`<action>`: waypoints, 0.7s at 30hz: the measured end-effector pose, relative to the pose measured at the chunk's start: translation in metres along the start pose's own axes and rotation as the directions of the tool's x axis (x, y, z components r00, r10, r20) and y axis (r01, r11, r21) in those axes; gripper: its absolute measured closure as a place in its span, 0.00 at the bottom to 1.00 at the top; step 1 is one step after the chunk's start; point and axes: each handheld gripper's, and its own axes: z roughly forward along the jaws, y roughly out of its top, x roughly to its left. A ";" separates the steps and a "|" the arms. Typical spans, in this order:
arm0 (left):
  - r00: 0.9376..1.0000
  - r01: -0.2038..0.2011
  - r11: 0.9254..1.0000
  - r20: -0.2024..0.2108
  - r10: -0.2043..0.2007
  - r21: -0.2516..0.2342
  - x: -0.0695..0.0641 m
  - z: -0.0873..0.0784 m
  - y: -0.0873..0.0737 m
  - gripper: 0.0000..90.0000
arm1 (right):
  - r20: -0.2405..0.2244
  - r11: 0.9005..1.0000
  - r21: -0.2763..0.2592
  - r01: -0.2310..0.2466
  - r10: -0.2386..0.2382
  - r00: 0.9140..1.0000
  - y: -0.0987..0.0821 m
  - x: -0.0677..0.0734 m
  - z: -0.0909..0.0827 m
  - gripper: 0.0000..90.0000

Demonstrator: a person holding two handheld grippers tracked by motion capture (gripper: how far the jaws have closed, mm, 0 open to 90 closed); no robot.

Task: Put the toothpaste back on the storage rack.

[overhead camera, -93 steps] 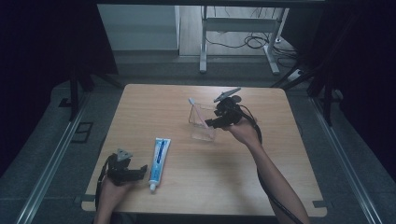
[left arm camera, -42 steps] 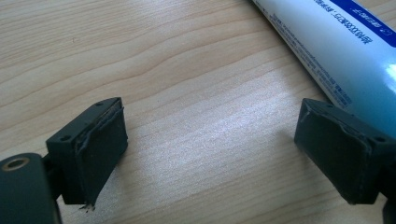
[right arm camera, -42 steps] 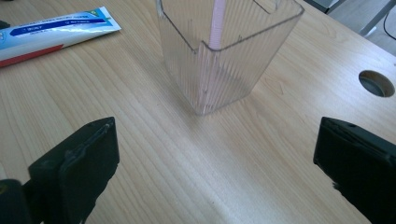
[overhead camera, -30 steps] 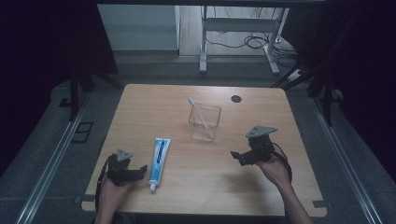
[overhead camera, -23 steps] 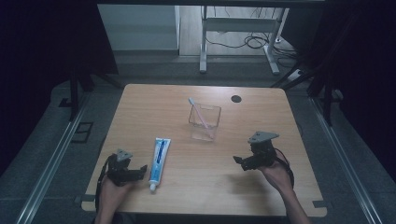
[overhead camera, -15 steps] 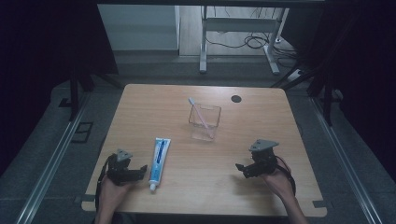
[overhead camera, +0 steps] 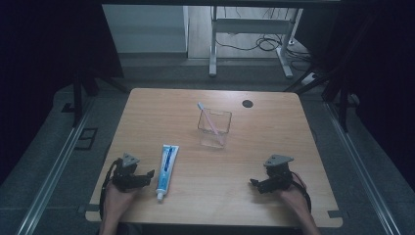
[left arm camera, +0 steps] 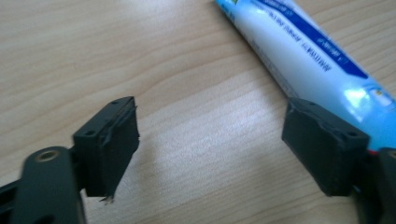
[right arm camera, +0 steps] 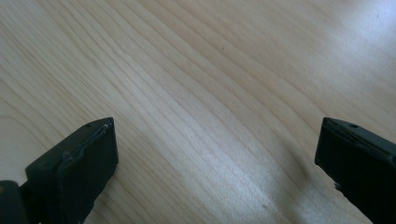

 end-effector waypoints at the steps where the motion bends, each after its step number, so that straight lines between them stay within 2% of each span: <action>1: 1.000 0.000 1.000 0.003 0.000 -0.007 0.000 -0.001 0.001 0.26 | -0.009 1.000 -0.010 -0.011 0.011 1.000 -0.002 -0.001 0.001 0.00; 6: 0.999 -0.020 1.000 0.028 0.020 -0.023 -0.004 -0.005 0.008 0.36 | -0.034 0.998 -0.018 -0.058 0.058 0.998 -0.005 -0.006 0.002 0.00; 12: 0.997 -0.044 0.998 0.065 0.046 -0.035 -0.011 -0.005 0.019 0.47 | -0.028 0.998 -0.018 -0.063 0.062 0.998 -0.006 -0.006 0.002 0.00; 14: 0.995 -0.066 0.997 0.076 0.068 -0.035 -0.014 -0.005 0.024 0.51 | -0.027 0.998 -0.018 -0.063 0.063 0.998 -0.006 -0.006 0.002 0.00; 17: 0.990 -0.077 0.996 0.118 0.080 -0.035 -0.020 -0.003 0.031 0.61 | -0.026 0.998 -0.018 -0.065 0.065 0.998 -0.006 -0.006 0.002 0.00; 21: 0.981 -0.105 0.994 0.164 0.104 -0.001 -0.029 0.003 0.038 0.73 | -0.027 0.998 -0.017 -0.068 0.067 0.997 -0.006 -0.006 0.001 0.00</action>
